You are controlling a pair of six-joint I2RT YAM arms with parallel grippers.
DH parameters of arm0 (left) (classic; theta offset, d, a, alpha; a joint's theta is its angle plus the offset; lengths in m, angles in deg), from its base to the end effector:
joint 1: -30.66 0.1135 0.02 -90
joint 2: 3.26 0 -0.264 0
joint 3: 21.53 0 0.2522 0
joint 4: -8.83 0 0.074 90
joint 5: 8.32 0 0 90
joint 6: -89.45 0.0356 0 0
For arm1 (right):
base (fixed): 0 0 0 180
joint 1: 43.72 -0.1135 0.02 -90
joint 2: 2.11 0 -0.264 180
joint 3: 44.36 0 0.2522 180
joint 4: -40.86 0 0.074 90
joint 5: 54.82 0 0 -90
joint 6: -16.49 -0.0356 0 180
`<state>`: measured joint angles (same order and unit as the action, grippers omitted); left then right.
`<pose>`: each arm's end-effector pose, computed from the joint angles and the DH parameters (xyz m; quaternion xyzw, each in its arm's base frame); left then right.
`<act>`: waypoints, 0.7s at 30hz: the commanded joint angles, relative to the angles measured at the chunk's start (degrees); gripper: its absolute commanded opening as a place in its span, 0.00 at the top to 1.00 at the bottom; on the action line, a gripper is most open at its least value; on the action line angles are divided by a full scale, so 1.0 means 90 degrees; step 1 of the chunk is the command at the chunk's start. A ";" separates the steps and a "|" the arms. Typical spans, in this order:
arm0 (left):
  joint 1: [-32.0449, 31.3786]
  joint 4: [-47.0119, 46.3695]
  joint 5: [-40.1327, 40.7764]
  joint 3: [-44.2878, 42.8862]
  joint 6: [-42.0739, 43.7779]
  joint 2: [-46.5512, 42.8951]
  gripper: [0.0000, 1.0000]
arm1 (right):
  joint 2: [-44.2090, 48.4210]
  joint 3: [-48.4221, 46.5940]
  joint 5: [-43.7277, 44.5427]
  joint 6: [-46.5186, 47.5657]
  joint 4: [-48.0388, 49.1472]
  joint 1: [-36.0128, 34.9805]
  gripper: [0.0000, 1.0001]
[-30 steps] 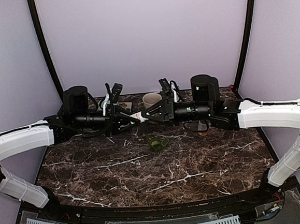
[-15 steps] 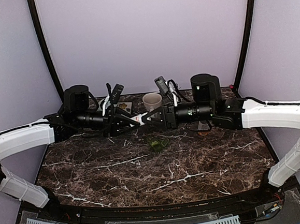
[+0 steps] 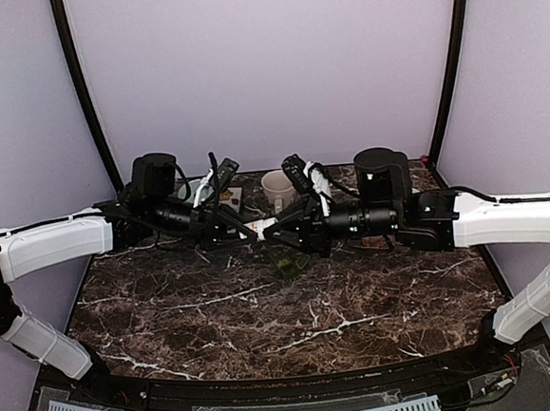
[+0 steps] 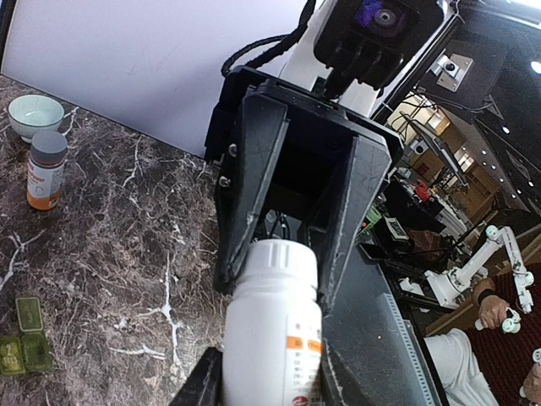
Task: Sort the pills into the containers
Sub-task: Unscrew the lid of the pill bottle.
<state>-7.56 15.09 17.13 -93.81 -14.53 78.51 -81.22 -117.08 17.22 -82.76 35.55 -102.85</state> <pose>0.2291 -0.2213 0.3090 0.4566 0.5914 -0.6068 0.2710 0.1580 0.2858 0.3228 -0.4124 0.6530 0.4506 0.4478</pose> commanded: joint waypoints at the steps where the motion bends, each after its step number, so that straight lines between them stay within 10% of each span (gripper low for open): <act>1: -0.0175 -0.0231 -0.0277 -0.0402 -0.0219 0.0025 1.00 | -0.0119 0.0125 0.0455 0.0410 -0.0039 -0.0226 0.79; 9: -0.0168 0.0305 0.0451 -0.0347 0.0382 -0.0055 1.00 | 0.0093 0.0121 0.0438 0.0075 0.0133 -0.0226 0.40; 21: -0.0168 0.0044 0.1487 -0.0053 0.0757 -0.0363 1.00 | 0.0216 0.0054 0.0626 -0.0926 -0.0055 -0.0222 0.35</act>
<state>-9.02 17.16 25.67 -95.47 -9.94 78.51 -80.87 -116.34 21.55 -86.26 34.65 -104.54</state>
